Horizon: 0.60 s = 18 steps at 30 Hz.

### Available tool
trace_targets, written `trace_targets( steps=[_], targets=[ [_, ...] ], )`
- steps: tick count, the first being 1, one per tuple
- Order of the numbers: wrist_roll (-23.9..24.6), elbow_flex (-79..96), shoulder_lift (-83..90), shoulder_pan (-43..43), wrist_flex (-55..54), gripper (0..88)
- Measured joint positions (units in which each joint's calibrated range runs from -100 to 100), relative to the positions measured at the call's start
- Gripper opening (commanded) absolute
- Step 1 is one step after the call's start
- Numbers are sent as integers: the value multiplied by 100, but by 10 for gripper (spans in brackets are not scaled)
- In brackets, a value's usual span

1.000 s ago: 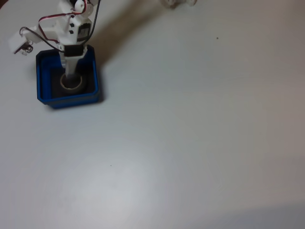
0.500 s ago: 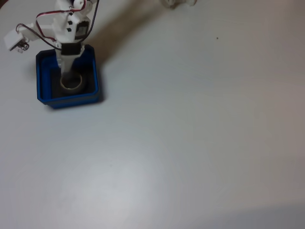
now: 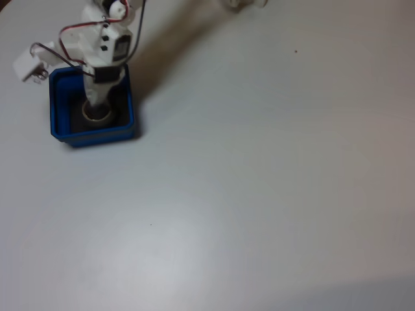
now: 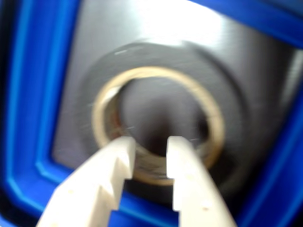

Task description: Pick the black tape roll and drop it in the blue box

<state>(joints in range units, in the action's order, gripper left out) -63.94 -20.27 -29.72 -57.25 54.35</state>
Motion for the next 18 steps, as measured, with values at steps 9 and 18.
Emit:
trace_targets(
  steps=[9, 18],
  targets=[
    [0, 0, 804, 574, 0, 7],
    [-50, 0, 1550, 782, 0, 7]
  ],
)
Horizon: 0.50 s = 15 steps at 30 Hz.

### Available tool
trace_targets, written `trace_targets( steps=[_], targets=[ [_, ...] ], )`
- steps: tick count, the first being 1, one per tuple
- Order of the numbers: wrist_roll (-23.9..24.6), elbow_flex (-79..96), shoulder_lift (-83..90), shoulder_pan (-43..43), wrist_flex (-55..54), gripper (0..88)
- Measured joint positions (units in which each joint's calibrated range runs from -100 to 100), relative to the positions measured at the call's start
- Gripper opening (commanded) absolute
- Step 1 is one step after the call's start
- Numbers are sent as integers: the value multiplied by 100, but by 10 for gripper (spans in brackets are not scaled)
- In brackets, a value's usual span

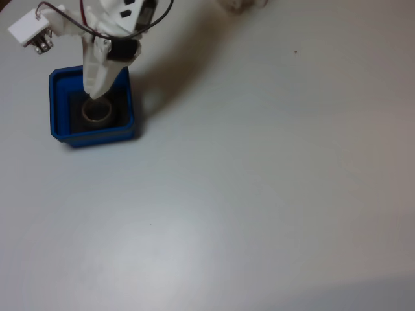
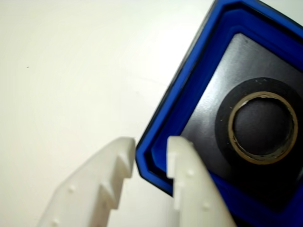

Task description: Pick the black tape roll and drop it in the blue box

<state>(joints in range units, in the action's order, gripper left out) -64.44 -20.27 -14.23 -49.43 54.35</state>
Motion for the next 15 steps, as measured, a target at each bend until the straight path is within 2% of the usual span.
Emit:
trace_targets(
  steps=[6, 15],
  targets=[
    [-184, 0, 51, 653, 0, 7],
    [-192, 0, 51, 1950, 0, 7]
  ],
)
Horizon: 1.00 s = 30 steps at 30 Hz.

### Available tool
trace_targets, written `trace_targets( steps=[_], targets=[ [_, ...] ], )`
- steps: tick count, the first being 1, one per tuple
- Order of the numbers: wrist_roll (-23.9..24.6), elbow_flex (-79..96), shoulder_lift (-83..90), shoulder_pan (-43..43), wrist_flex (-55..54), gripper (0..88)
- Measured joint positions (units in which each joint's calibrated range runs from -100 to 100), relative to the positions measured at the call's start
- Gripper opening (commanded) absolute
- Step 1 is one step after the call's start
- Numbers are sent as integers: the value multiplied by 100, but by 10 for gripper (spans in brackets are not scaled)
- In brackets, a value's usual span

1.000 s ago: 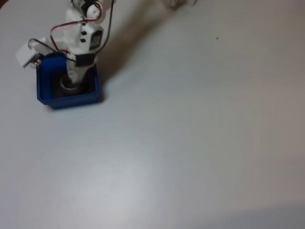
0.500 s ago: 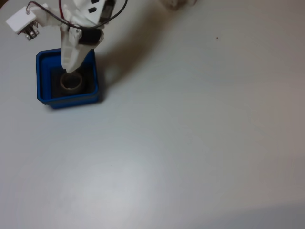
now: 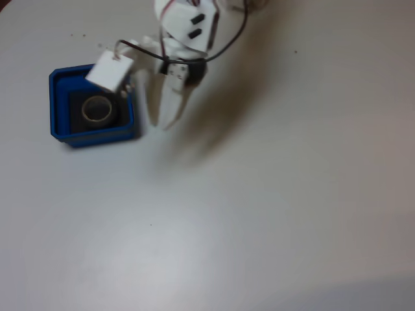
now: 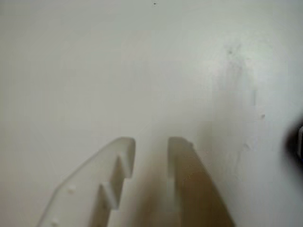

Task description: Pick the black tape roll and drop it in the blue box

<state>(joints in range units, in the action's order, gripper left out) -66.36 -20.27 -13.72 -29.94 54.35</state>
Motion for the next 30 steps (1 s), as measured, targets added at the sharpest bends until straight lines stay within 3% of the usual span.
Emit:
trace_targets(
  steps=[15, 30],
  targets=[
    [0, 0, 0, 2108, 0, 7],
    [-8, 592, 914, 2425, 0, 7]
  ],
)
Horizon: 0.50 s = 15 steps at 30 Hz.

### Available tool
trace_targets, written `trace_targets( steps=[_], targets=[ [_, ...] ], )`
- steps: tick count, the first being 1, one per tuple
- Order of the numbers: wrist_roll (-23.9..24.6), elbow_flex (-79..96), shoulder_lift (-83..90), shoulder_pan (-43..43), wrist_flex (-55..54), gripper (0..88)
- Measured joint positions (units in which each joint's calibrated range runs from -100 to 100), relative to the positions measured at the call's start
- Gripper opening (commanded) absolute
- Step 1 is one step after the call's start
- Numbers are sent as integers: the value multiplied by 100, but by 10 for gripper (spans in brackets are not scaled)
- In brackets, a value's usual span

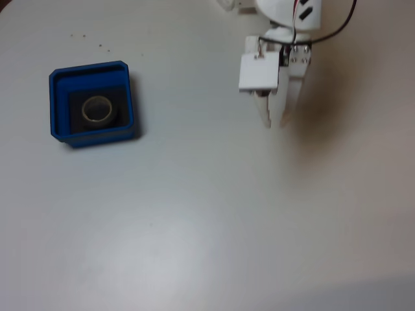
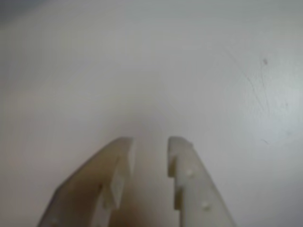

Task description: Pick the black tape roll and drop it in the blue box

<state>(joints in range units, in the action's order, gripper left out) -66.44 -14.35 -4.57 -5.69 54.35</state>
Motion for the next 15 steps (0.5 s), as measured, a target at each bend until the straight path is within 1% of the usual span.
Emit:
trace_targets(
  steps=[15],
  targets=[
    [0, 3040, 2244, -10, 0, 7]
  ],
)
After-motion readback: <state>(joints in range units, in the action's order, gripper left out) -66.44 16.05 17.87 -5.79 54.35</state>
